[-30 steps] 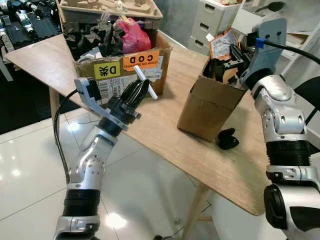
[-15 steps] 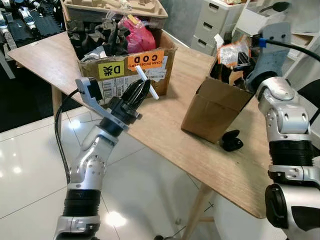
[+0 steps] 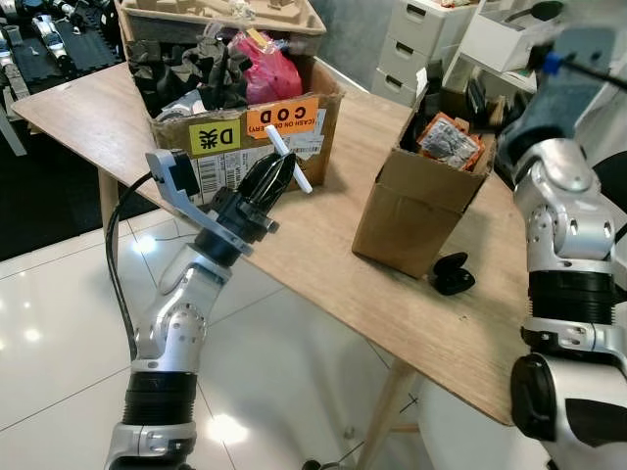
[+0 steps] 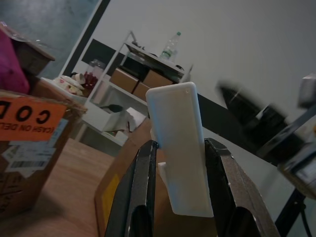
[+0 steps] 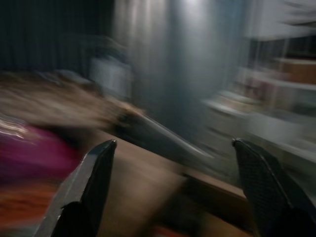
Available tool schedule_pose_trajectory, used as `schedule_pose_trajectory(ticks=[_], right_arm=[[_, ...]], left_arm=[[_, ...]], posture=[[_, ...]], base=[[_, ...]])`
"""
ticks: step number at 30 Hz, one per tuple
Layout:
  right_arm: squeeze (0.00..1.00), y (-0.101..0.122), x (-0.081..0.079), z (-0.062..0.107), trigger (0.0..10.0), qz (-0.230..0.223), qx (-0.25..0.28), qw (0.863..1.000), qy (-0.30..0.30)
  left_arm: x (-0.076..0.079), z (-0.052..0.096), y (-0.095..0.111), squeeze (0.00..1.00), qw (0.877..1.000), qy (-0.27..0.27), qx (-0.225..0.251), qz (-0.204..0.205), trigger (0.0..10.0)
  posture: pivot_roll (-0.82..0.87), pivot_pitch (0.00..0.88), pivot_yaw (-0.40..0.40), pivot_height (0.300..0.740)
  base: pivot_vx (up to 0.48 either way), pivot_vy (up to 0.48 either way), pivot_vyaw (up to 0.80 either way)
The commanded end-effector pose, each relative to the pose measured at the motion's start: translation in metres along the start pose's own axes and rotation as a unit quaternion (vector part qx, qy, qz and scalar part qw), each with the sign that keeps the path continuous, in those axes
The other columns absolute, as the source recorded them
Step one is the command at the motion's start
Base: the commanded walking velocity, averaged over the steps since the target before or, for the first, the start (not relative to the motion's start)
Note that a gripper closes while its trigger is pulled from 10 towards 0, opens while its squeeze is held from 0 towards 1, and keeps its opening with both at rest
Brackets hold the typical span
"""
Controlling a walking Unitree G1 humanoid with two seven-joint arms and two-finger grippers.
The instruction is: Picking trash to rubbish bin
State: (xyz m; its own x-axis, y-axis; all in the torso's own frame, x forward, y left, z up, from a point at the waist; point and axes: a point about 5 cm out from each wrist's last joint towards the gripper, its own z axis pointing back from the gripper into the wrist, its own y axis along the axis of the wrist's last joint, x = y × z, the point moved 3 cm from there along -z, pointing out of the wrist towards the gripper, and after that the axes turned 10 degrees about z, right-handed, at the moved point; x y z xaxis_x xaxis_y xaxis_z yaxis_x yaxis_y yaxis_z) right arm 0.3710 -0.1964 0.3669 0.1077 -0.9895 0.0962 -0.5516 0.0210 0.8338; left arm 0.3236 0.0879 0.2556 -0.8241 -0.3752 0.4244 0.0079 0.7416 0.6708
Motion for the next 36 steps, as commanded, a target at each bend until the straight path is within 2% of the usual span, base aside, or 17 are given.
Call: schedule_pose_trajectory(ticks=[1,3,6,7,10,12,13,14,17,20,22,27,31,32,33,34,36], right_arm=[[0.0,0.023,-0.021,0.007,10.0,-0.04,0.071,0.993,0.089],[0.0,0.027,-0.025,0.01,10.0,-0.047,0.083,0.99,0.106],[0.0,0.037,-0.034,0.019,10.0,-0.085,0.108,0.978,0.156],[0.0,0.038,-0.042,0.027,10.0,-0.092,0.111,0.969,0.202],[0.0,0.038,-0.048,0.033,10.0,-0.096,0.112,0.961,0.234],[0.0,0.032,-0.066,0.056,10.0,-0.083,0.101,0.933,0.336],[0.0,0.025,-0.077,0.071,10.0,-0.075,0.085,0.912,0.395],[0.0,0.025,-0.077,0.071,10.0,-0.075,0.085,0.912,0.395],[0.0,0.016,-0.088,0.083,10.0,-0.059,0.062,0.896,0.435],[0.0,0.012,-0.093,0.086,10.0,-0.048,0.052,0.893,0.445],[0.0,-0.002,-0.102,0.095,10.0,-0.004,0.02,0.882,0.471],[0.0,-0.008,-0.102,0.096,10.0,0.044,0.002,0.881,0.472],[0.0,-0.008,-0.103,0.096,10.0,0.059,0.001,0.879,0.473],[0.0,-0.009,-0.103,0.09,10.0,0.081,0.003,0.886,0.456],[0.0,-0.009,-0.103,0.09,10.0,0.081,0.003,0.886,0.456],[0.0,-0.009,-0.103,0.082,10.0,0.106,0.008,0.896,0.432],[0.0,-0.01,-0.106,0.073,10.0,0.138,0.019,0.904,0.405]], left_arm=[[0.007,-0.002,-0.004,0.0,1.0,-0.02,-0.004,0.015,10.0],[0.008,-0.002,-0.003,0.0,1.0,-0.025,-0.004,0.017,10.0],[0.012,-0.002,-0.003,0.0,0.999,-0.039,-0.004,0.026,10.0],[0.015,-0.001,-0.003,0.0,0.998,-0.047,-0.004,0.032,10.0],[0.016,-0.001,-0.003,0.0,0.998,-0.052,-0.004,0.036,10.0],[0.021,0.0,0.0,0.0,0.997,-0.066,0.004,0.051,10.0],[0.023,0.0,0.002,0.0,0.996,-0.07,0.008,0.058,10.0],[0.023,0.0,0.002,0.0,0.996,-0.07,0.008,0.058,10.0],[0.021,0.0,0.005,0.0,0.996,-0.062,0.013,0.056,10.0],[0.02,-0.001,0.006,0.0,0.997,-0.057,0.017,0.056,10.0],[0.012,-0.002,0.01,0.0,0.997,-0.03,0.028,0.062,10.0],[-0.001,0.0,0.017,0.0,0.996,0.007,0.049,0.079,10.0],[-0.006,0.001,0.02,0.0,0.995,0.021,0.056,0.084,10.0],[-0.008,0.001,0.021,0.0,0.994,0.027,0.06,0.086,10.0],[-0.008,0.001,0.021,0.0,0.994,0.027,0.06,0.086,10.0],[-0.01,0.0,0.022,0.0,0.994,0.032,0.061,0.088,10.0],[-0.013,0.0,0.023,0.0,0.993,0.04,0.063,0.092,10.0]], posture=[[0.02,0.099,-0.035,0.74],[0.03,0.102,-0.035,0.74],[0.03,0.103,-0.036,0.74],[0.03,0.104,-0.037,0.74],[0.03,0.104,-0.037,0.74],[0.03,0.104,-0.037,0.74],[0.03,0.107,-0.039,0.74],[0.03,0.107,-0.039,0.74],[0.03,0.108,-0.037,0.74],[0.03,0.108,-0.037,0.74],[0.03,0.112,-0.035,0.74],[0.04,0.109,-0.033,0.74],[0.04,0.106,-0.034,0.74],[0.04,0.103,-0.031,0.74],[0.04,0.103,-0.031,0.74],[0.03,0.101,-0.03,0.74],[0.03,0.099,-0.029,0.74]], base=[[0.0,0.0,0.0],[0.0,0.0,0.0],[0.0,0.0,0.0],[0.0,0.0,0.0],[0.0,0.0,0.0],[0.0,0.0,0.0],[0.0,0.0,0.0],[0.0,0.0,0.0],[0.0,0.0,0.0],[0.0,0.0,0.0],[0.0,0.0,0.0],[0.0,0.0,0.0],[0.0,0.0,0.0],[0.0,0.0,0.0],[0.0,0.0,0.0],[0.0,0.0,0.0],[0.0,0.0,0.0]])
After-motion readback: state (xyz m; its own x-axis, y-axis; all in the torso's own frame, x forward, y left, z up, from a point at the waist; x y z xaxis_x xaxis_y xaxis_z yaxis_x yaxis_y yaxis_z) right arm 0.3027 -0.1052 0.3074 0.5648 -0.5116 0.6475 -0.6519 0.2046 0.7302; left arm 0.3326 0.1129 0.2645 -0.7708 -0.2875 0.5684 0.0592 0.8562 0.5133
